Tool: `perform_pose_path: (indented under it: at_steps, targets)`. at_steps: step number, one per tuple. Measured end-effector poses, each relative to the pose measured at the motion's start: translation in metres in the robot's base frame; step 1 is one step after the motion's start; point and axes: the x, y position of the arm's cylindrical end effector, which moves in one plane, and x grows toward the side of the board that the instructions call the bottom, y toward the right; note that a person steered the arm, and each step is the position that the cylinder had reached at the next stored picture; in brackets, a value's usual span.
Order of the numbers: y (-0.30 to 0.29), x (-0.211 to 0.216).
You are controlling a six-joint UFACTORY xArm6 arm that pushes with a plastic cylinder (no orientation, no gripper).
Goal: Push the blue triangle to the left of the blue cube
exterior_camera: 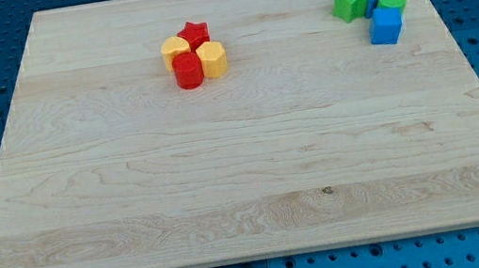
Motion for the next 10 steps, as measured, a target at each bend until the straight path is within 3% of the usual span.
perform_pose_path:
  at_steps: [4,6,10]
  targets:
    - [-0.001,0.073]
    - [-0.037,0.077]
    - [-0.038,0.130]
